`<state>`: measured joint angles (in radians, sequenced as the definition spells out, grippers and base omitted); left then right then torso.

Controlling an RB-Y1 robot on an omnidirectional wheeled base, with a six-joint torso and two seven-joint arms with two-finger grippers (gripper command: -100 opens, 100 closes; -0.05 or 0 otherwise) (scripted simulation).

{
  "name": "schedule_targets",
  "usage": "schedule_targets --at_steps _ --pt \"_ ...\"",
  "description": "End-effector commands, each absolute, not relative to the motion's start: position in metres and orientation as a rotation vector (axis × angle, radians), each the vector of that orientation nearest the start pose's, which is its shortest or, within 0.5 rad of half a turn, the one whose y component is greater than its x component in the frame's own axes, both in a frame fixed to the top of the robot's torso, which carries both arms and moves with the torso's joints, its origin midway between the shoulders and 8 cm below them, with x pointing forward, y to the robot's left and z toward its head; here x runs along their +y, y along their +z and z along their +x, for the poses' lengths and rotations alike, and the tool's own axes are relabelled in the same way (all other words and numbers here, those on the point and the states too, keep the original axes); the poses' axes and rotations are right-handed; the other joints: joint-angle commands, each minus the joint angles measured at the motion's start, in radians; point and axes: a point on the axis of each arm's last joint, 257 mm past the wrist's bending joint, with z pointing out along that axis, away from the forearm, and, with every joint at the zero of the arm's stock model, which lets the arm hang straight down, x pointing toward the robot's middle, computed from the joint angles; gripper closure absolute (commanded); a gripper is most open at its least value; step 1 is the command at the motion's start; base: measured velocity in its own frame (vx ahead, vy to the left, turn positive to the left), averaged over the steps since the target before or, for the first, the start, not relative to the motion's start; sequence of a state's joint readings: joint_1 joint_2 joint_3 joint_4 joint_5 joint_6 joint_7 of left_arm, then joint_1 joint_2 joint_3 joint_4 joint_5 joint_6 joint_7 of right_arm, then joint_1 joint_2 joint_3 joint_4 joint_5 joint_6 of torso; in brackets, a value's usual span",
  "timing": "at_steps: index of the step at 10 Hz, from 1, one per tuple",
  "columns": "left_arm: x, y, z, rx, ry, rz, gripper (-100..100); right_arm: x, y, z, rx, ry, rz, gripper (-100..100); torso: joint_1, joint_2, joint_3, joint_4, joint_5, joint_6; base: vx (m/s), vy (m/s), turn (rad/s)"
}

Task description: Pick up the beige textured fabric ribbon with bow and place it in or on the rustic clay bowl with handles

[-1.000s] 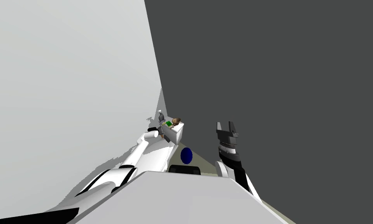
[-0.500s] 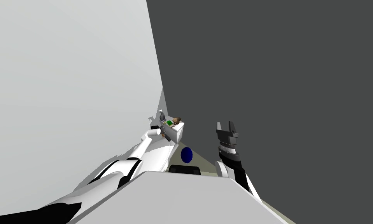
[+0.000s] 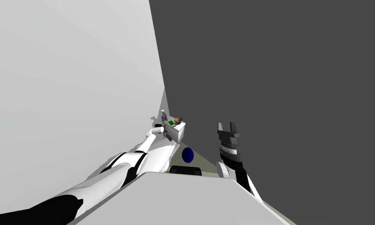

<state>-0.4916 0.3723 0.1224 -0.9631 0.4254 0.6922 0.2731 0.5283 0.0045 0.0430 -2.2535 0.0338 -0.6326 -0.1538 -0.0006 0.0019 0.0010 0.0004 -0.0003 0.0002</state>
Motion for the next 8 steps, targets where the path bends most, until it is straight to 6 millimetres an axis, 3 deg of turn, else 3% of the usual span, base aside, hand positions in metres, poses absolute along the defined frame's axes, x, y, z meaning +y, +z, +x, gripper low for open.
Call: schedule_targets --at_steps 1,3,8 --pt "0.362 -0.361 0.593 1.327 -0.895 -2.183 -100 -0.261 0.028 0.326 0.537 1.479 0.633 0 0.000 0.000 0.000 0.000 0.000 0.000 -0.029 -0.008 0.009" --pt "0.348 -0.353 0.608 1.354 -0.895 -2.182 -100 -0.261 0.028 0.326 0.537 1.479 0.633 0 0.000 0.000 0.000 0.000 0.000 0.000 -0.038 -0.010 0.033" --pt "0.324 -0.353 0.622 1.410 -0.854 -2.213 -100 -0.261 0.028 0.326 0.537 1.479 0.633 0 -0.001 0.000 0.000 0.000 0.000 0.000 -0.024 -0.022 0.023"
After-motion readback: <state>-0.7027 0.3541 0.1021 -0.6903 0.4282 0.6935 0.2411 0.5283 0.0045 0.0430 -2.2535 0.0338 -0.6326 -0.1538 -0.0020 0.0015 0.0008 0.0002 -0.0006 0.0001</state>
